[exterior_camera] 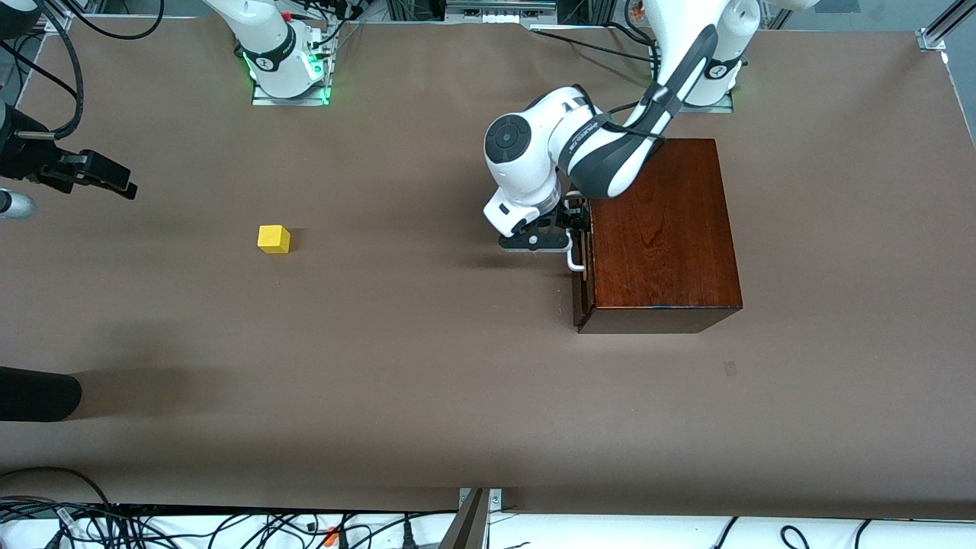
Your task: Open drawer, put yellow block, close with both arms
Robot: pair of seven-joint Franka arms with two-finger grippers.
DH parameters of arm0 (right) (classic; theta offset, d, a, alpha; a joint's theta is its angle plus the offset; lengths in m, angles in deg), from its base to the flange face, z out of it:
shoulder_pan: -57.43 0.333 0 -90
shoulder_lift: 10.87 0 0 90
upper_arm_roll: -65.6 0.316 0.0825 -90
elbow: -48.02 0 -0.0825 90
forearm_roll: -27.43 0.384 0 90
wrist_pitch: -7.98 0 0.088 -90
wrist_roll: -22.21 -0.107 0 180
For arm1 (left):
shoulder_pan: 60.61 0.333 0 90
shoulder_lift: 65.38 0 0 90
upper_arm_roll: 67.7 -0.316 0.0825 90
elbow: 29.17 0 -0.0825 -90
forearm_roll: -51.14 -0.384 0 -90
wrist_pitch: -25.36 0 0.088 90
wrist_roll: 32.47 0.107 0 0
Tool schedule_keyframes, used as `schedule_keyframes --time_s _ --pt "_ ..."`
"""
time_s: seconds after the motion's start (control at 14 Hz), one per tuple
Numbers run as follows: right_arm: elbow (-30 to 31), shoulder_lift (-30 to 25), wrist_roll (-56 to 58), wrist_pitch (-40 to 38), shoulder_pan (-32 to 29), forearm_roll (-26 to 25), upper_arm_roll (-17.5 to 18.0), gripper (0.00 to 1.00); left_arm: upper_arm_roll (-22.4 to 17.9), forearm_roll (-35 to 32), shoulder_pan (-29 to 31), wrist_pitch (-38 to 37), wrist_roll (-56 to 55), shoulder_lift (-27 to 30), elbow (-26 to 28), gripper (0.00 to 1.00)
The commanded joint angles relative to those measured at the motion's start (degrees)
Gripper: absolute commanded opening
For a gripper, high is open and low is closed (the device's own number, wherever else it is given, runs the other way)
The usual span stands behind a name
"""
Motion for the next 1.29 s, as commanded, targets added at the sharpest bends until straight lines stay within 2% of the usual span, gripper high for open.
schedule_keyframes --time_s 0.0,0.43,1.22 --pt "-0.52 -0.34 0.66 -0.85 -0.59 0.37 0.31 1.0 -0.4 -1.8 -0.5 1.36 -1.71 -0.57 0.64 1.0" --pt "-0.52 -0.34 0.66 -0.85 -0.59 0.46 0.31 1.0 -0.22 -1.54 -0.59 2.59 -2.33 -0.48 -0.15 1.0" --pt "-0.52 -0.34 0.57 -0.85 -0.59 0.46 0.31 1.0 -0.14 1.98 -1.38 11.29 -3.12 -1.62 -0.5 1.0"
